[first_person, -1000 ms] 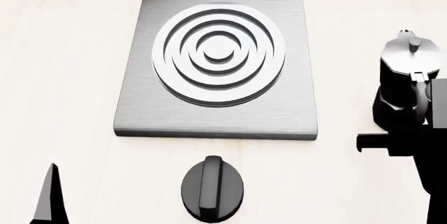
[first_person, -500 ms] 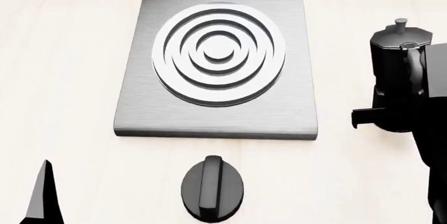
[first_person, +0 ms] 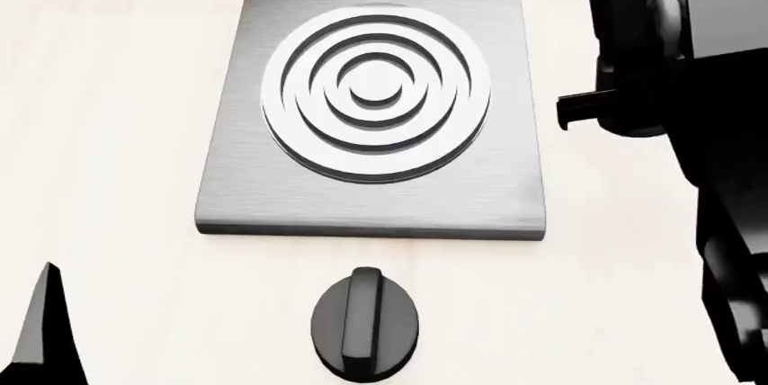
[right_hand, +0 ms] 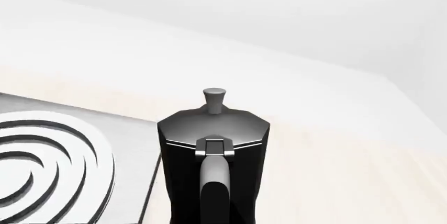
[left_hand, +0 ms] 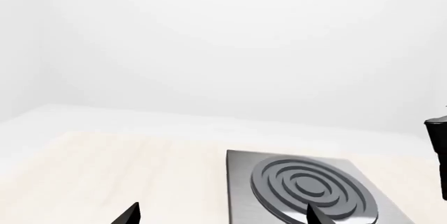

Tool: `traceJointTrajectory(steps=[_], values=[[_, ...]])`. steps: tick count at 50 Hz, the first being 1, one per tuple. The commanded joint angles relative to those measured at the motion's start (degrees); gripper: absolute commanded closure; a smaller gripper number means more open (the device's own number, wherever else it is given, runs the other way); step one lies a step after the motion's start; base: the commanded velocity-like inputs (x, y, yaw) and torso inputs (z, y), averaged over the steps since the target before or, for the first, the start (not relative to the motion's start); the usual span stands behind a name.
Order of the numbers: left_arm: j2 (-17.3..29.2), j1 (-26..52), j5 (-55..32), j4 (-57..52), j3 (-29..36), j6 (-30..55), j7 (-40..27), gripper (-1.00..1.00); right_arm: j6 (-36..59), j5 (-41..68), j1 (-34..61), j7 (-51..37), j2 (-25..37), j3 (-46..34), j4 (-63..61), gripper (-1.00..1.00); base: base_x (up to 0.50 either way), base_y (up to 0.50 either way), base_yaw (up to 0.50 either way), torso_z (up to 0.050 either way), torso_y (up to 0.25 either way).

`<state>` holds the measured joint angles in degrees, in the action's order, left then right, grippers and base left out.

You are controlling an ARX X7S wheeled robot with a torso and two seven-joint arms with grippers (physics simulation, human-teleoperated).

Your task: Put the moka pot on the stove.

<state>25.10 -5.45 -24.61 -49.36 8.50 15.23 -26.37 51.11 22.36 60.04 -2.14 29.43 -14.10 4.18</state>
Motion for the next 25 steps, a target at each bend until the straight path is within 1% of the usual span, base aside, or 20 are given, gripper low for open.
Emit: traceJointTrajectory(steps=[1, 3, 12, 18, 24, 25], values=[[0.67, -0.06, -2.52, -0.75, -2.15, -0.11, -0.53, -1.00, -3.53, -3.02, 8.33, 1.67, -4.91, -3.72, 7.30, 1.00, 0.00, 0.00, 0.00, 0.000, 0.000], [0.74, -0.04, -2.88, -0.92, -2.39, -0.07, -0.66, -1.00, -5.29, -2.93, 9.58, 1.74, -6.40, -3.35, 9.53, 1.00, 0.00, 0.00, 0.00, 0.000, 0.000], [1.25, -0.39, -4.23, -1.35, -3.76, -0.49, -0.98, -1.00, -12.44, -5.22, 14.90, 3.99, -12.12, -6.78, 21.58, 1.00, 0.00, 0.00, 0.00, 0.000, 0.001], [1.29, -0.20, -4.36, -1.09, -3.71, -0.47, -1.13, -1.00, -19.44, -6.78, 19.07, 6.14, -16.58, -8.70, 32.90, 1.00, 0.00, 0.00, 0.00, 0.000, 0.002], [1.54, -0.24, -4.96, -1.37, -3.98, -0.52, -1.23, -1.00, -24.73, -7.80, 22.91, 7.45, -19.71, -9.55, 42.64, 1.00, 0.00, 0.00, 0.00, 0.000, 0.000], [1.57, -0.23, -5.17, -1.27, -4.15, -0.68, -1.16, -1.00, -26.78, -7.90, 24.63, 7.88, -20.81, -9.44, 46.19, 1.00, 0.00, 0.00, 0.00, 0.000, 0.000]])
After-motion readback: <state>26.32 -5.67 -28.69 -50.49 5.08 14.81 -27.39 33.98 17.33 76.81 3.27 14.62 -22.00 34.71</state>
